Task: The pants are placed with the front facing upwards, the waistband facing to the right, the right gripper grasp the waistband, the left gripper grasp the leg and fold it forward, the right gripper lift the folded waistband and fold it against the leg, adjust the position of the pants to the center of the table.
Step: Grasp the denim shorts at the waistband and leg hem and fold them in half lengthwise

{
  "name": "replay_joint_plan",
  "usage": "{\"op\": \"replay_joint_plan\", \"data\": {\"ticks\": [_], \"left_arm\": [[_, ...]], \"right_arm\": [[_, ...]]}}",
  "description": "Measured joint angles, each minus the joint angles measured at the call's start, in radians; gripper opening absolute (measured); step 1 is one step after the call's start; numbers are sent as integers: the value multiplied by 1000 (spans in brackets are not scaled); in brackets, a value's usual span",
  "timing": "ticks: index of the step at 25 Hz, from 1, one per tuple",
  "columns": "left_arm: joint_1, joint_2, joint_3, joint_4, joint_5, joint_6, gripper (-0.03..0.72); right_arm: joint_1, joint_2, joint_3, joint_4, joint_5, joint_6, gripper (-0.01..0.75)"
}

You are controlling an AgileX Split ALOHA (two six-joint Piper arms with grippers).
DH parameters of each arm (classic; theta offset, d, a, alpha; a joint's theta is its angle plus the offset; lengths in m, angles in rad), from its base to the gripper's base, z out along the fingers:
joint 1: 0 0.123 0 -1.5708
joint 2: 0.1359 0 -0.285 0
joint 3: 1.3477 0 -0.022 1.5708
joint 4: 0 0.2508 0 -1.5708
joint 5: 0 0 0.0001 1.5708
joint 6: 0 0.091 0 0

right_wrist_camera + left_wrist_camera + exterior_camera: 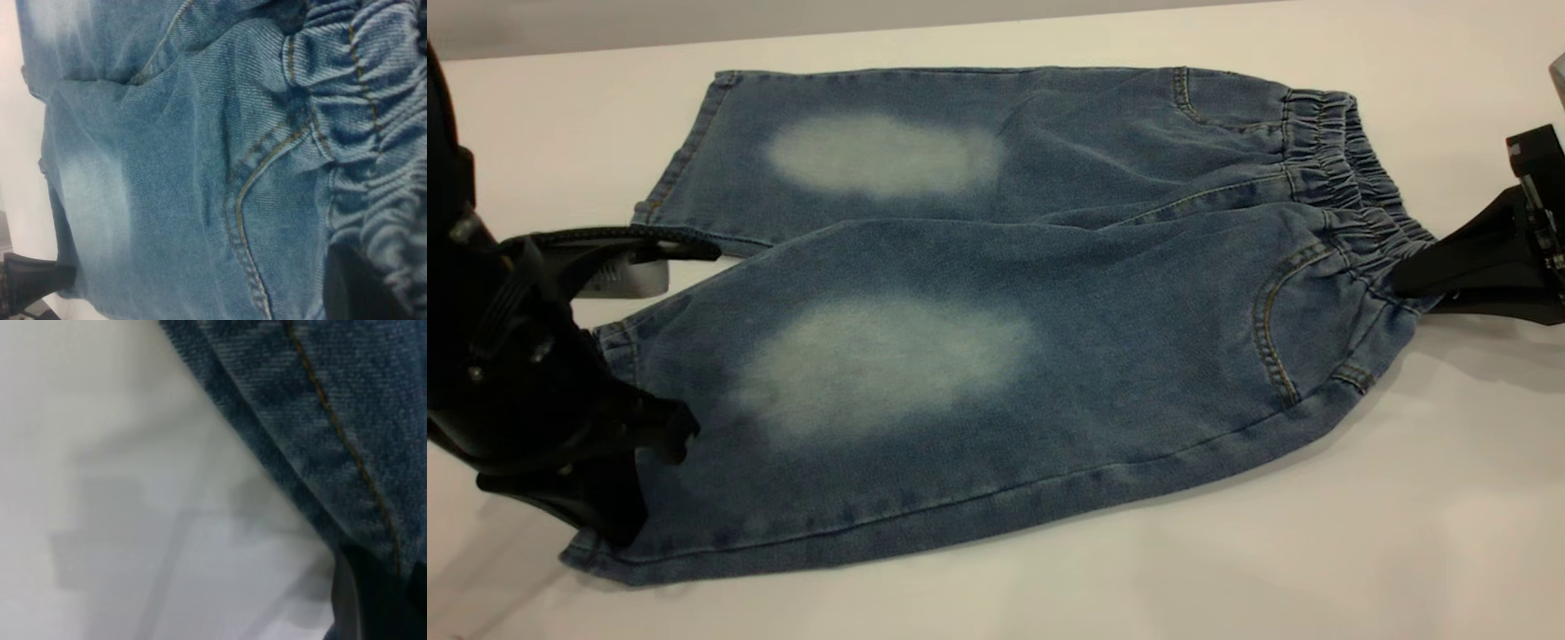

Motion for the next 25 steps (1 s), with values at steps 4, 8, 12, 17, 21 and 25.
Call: {"op": "replay_joint_plan", "data": {"ticks": [4,8,12,17,21,25], "left_arm": [[0,-38,-18,-1,19,23,39],[0,-112,-19,-3,22,27,39],[0,-189,-19,-3,32,30,39],[0,-268,-61,-3,57,41,39],[0,-279,-122,2,81,58,39],[0,-278,-187,3,76,78,39]], "right_arm": [[0,0,0,1,14,-1,39],[0,0,0,14,22,-13,39],[0,-4,0,29,74,-30,39],[0,-66,0,44,89,-37,39],[0,-138,-2,47,89,-37,39],[0,-183,-32,52,94,-14,39]]}}
